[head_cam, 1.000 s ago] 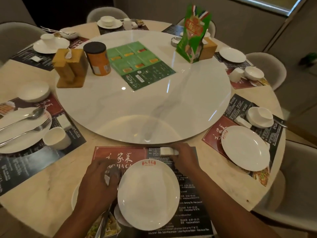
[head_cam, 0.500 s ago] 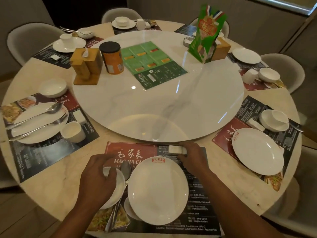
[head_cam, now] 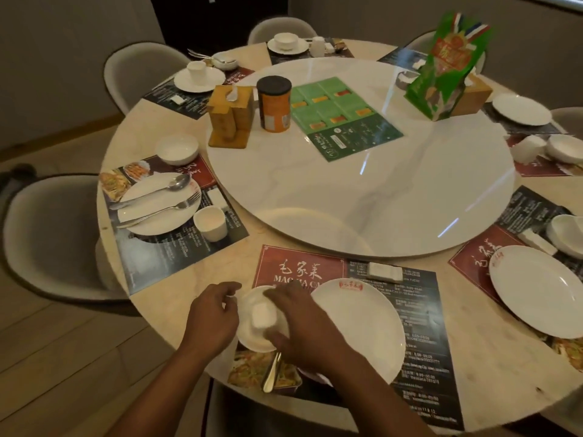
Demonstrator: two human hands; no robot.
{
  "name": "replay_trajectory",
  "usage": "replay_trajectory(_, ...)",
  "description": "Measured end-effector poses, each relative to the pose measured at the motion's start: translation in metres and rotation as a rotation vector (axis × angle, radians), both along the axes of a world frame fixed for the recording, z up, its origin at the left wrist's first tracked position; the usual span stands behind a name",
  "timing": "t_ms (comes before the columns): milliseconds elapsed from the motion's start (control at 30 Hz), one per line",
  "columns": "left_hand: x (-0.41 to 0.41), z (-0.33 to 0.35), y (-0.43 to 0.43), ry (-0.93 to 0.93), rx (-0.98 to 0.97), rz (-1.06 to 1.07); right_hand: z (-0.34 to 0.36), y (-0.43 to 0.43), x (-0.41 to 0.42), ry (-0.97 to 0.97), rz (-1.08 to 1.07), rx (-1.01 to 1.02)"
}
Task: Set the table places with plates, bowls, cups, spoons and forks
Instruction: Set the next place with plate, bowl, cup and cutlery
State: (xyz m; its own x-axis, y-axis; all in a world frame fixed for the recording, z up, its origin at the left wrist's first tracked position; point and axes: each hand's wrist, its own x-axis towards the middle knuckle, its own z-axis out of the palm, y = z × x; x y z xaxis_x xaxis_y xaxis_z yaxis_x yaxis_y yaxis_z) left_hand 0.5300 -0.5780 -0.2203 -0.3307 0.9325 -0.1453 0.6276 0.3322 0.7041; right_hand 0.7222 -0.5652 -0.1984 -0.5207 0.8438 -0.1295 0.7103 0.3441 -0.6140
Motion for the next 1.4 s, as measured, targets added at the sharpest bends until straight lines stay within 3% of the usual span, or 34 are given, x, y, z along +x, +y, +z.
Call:
replay_trajectory(200,-0.01,-0.005,-0.007,-0.099,-0.057,-0.059,-0.012,0.0,-0.032,-0.192,0.103,0.073)
replay_trajectory(300,-0.012,-0.003,-0.004,-0.055,-0.035,-0.105,-0.015,0.004,-0.031,-0.124,0.062,0.012)
replay_trajectory(400,-0.005,0.008,0.001,-0.046,0.068,-0.143,-0.003,0.005,-0.013,0.067,-0.099,-0.039)
replay_trajectory(500,0.016,0.028,0.009,-0.276,0.045,-0.151,0.012,0.006,0.015,0.316,-0.308,-0.054)
replay_trajectory(600,0.052,0.051,0.019,-0.72,-0.136,-0.156,0.021,0.005,0.045,0.555,-0.44,-0.122)
replay_trajectory(700,0.088,0.056,0.029,-0.903,-0.221,-0.129,0.024,0.0,0.076,0.575,-0.512,-0.133)
replay_trajectory(933,0.176,0.056,0.035,-0.469,-0.042,-0.241,0.018,-0.005,0.141,0.139,-0.573,0.107)
replay_trajectory(1133,0.196,0.052,0.034,-0.429,0.014,-0.334,0.003,0.019,0.206,0.188,-0.727,0.006)
replay_trajectory(1233,0.17,0.042,0.036,-0.274,0.042,-0.262,-0.012,0.036,0.24,0.137,-0.716,-0.053)
replay_trajectory(1400,0.134,0.033,0.031,-0.189,0.063,-0.112,-0.026,0.049,0.266,0.167,-0.659,-0.117)
